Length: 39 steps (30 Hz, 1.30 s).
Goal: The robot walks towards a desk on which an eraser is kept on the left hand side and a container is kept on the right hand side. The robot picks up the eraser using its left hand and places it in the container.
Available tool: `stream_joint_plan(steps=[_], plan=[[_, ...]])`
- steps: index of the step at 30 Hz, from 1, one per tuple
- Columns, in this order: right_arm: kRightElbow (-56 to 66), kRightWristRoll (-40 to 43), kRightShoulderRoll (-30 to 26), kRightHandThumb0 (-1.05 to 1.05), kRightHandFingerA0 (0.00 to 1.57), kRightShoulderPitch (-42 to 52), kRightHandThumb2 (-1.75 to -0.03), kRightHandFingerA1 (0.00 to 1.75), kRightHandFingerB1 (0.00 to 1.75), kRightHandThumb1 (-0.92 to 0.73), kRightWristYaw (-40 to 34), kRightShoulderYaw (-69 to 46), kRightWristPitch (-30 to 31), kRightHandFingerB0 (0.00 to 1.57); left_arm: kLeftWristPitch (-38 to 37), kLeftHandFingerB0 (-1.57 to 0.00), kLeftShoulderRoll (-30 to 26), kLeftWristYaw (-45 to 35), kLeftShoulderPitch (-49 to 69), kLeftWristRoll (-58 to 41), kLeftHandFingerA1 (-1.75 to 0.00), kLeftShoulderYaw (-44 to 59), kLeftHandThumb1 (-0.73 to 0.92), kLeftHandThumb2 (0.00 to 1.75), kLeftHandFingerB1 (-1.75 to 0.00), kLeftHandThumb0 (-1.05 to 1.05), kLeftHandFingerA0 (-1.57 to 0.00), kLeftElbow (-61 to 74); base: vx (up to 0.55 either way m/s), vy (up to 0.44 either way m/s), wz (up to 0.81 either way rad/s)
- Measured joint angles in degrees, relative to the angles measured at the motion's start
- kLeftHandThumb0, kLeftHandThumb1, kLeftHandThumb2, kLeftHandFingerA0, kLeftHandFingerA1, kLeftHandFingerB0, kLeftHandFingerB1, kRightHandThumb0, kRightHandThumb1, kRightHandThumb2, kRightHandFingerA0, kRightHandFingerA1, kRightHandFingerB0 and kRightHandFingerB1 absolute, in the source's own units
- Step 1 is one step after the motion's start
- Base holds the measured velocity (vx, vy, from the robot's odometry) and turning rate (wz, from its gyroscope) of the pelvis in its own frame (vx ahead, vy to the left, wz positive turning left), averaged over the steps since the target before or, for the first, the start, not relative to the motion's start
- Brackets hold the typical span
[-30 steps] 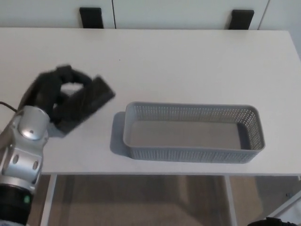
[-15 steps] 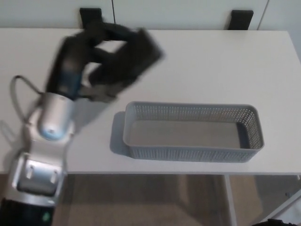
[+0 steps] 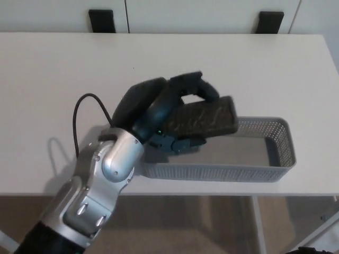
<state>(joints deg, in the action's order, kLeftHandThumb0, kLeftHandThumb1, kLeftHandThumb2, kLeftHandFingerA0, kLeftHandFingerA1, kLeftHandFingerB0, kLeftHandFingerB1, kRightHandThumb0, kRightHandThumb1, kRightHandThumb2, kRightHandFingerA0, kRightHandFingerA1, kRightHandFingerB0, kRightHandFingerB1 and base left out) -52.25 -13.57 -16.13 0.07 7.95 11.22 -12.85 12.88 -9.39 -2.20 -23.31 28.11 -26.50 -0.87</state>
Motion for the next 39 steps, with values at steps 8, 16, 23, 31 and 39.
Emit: stream_joint_plan(steps=[8,16,23,31,39], plan=[[0.9,-0.5,-0.1,-0.45,0.51,-0.1,-0.55,0.49,0.44,-0.51,0.4,0.3,0.4,0.49,5.2,0.0,-4.1,-4.8,-4.5,5.2,0.0,-3.7,0.64,0.59,0.0,-0.96,0.0,-4.2,0.0,0.0,0.0],[1.3,-0.9,-0.2,-0.45,0.52,-0.1,-0.54,0.49,0.44,-0.51,1.0,0.4,0.9,0.49,6.7,0.0,-6.3,-7.5,-4.4,7.8,0.0,-4.0,0.74,0.64,-0.01,-1.03,0.0,-2.5,0.0,0.0,0.0],[1.2,-1.1,-0.2,-0.46,0.52,-0.4,-0.55,0.49,0.44,-0.51,1.0,0.8,1.0,0.5,6.5,-0.19,-7.3,-9.7,1.0,6.3,-0.27,-1.6,0.76,0.64,-0.28,-0.87,-0.2,9.9,0.0,0.0,0.0],[1.2,-1.7,0.0,-0.46,0.53,-0.6,-0.54,0.49,0.44,-0.5,1.1,1.1,1.1,0.49,6.1,-0.49,-8.2,-13.2,9.8,-0.9,-0.52,3.9,0.73,1.13,-0.48,-0.89,-0.54,21.7,0.0,0.0,0.0],[1.2,-1.9,0.1,-0.42,0.53,-0.6,-0.54,0.49,0.44,-0.51,1.0,1.1,1.1,0.49,6.1,-0.73,-9.1,-17.2,19.1,-8.6,-0.61,9.8,0.86,0.67,-0.41,-0.87,-0.99,24.3,0.0,0.0,0.0]])
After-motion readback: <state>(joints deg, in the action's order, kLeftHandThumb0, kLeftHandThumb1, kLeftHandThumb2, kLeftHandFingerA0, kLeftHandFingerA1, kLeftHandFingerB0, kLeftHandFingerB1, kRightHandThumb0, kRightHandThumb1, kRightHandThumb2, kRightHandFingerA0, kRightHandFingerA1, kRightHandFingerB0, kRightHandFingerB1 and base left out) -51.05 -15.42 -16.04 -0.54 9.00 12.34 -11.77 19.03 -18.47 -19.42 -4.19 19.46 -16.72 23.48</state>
